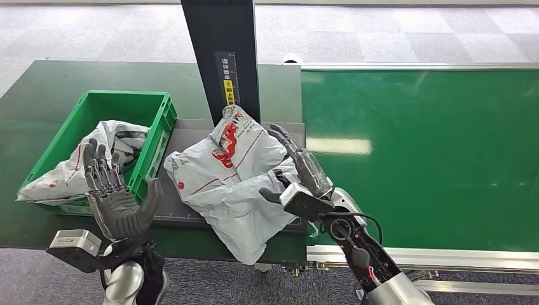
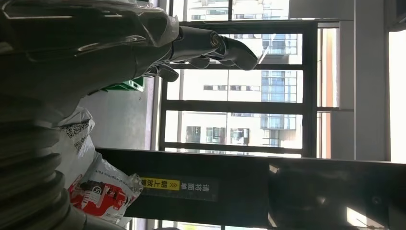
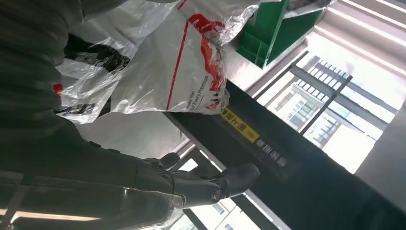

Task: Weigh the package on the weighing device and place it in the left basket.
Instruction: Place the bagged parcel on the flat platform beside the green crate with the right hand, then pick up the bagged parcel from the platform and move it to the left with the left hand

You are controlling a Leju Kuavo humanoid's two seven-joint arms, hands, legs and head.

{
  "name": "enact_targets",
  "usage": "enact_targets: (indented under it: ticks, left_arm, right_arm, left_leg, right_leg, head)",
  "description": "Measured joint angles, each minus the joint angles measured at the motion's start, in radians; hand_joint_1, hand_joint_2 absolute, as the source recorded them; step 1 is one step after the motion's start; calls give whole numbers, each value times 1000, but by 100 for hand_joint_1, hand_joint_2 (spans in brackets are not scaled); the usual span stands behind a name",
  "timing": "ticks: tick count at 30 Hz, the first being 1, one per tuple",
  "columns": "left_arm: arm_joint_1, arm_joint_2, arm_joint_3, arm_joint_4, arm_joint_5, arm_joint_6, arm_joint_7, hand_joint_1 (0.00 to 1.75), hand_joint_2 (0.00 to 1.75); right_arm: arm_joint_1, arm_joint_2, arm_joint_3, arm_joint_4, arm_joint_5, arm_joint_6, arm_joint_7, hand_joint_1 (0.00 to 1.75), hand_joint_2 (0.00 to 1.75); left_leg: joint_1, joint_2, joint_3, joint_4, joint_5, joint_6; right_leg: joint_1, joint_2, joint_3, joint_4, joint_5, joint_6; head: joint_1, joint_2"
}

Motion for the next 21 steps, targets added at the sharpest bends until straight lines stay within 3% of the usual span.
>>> enact_targets:
  ticks: [6,10,21]
  left_arm:
    - [3,10,-15,41,-4,-42,0,0,175]
    - [9,18,-17,57,-11,-45,0,0,175]
    - [11,24,-18,77,-15,-45,0,0,175]
  right_arm:
    - [110,-4,-174,-68,-225,124,-45,0,175]
    - [187,-18,-280,-140,-247,143,-48,0,175]
    - [228,-23,-344,-199,-246,151,-46,0,175]
  left_leg:
    - [0,-2,0,0,0,0]
    - [0,1,-1,0,-1,0]
    - [0,0,0,0,-1,0]
  right_leg:
    - [0,-1,0,0,0,0]
    - [0,0,0,0,0,0]
    - [0,0,0,0,0,0]
  head:
    - [0,0]
    - [0,0]
    - [0,0]
